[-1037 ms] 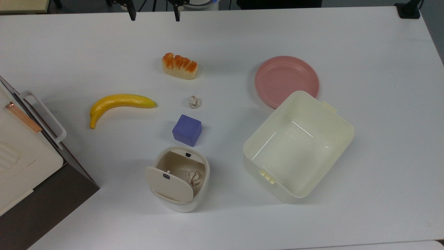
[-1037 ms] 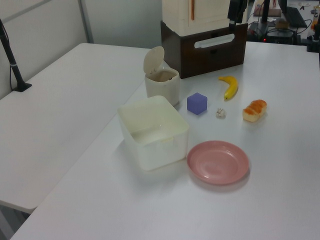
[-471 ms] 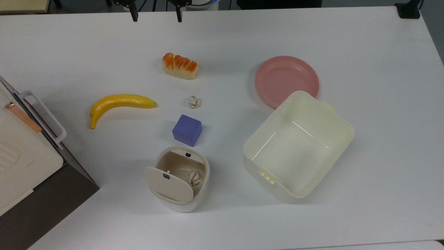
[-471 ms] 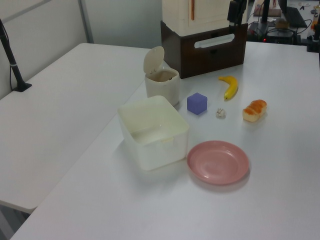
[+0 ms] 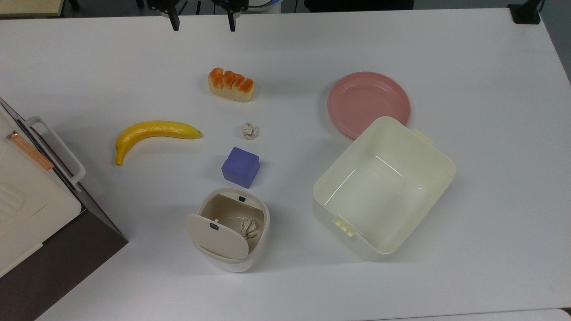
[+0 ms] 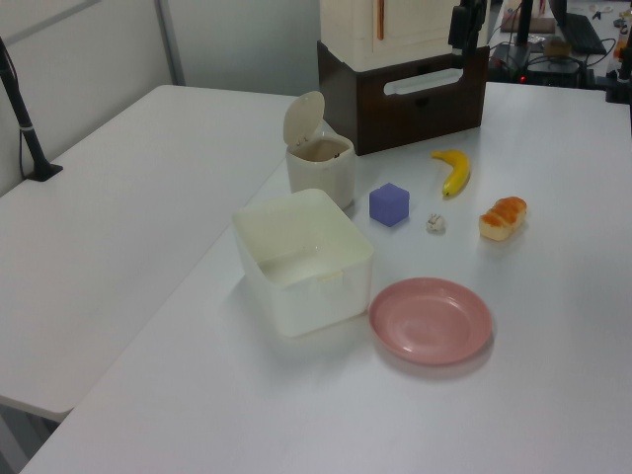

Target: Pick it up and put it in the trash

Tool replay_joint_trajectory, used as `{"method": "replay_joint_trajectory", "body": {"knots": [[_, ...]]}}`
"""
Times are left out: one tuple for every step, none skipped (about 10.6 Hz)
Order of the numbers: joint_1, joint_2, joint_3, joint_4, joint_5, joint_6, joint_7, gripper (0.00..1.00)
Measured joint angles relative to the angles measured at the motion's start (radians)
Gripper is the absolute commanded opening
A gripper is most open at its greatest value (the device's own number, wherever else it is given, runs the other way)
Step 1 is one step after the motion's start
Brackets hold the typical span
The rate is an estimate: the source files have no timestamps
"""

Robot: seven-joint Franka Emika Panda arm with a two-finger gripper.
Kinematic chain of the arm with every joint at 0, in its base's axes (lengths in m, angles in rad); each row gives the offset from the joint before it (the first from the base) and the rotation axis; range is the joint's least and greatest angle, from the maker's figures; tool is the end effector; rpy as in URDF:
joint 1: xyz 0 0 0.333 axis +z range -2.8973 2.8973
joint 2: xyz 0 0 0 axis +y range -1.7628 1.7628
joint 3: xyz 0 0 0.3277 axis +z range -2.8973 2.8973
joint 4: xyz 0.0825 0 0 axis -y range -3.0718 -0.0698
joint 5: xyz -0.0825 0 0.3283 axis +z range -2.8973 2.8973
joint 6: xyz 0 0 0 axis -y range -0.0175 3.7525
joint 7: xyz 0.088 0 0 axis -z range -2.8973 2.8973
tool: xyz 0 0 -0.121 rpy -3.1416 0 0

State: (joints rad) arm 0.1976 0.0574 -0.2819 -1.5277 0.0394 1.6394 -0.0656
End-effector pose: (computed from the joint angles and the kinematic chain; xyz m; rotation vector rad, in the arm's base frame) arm 0.5233 -0.0349 0.6183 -3.1210 0.0303 -0.0908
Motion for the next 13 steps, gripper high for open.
{"method": "replay_joint_trajectory", "body": {"knots": [[0.000, 0.003, 0.001, -0.001, 0.000, 0.000, 0.000, 1.00], [0.001, 0.004, 0.003, -0.001, 0.000, 0.000, 0.000, 1.00], [0.001, 0.004, 0.003, -0.001, 0.000, 0.000, 0.000, 1.00], [0.001, 0.004, 0.004, -0.002, 0.000, 0.000, 0.000, 1.00], [0.001, 0.004, 0.005, -0.002, 0.000, 0.000, 0.000, 1.00], [0.001, 0.005, 0.006, -0.003, 0.000, 0.003, 0.000, 1.00], [0.001, 0.007, 0.006, -0.003, 0.000, 0.011, 0.000, 1.00], [0.001, 0.008, 0.006, -0.004, 0.000, 0.022, 0.000, 1.00], [0.001, 0.009, 0.006, -0.005, 0.000, 0.024, 0.000, 1.00], [0.001, 0.009, 0.006, -0.005, 0.000, 0.024, 0.000, 1.00], [0.001, 0.009, 0.006, -0.005, 0.000, 0.024, 0.000, 1.00], [0.001, 0.009, 0.006, -0.005, 0.000, 0.024, 0.000, 1.00], [0.001, 0.009, 0.006, -0.005, 0.000, 0.024, 0.000, 1.00]]}}
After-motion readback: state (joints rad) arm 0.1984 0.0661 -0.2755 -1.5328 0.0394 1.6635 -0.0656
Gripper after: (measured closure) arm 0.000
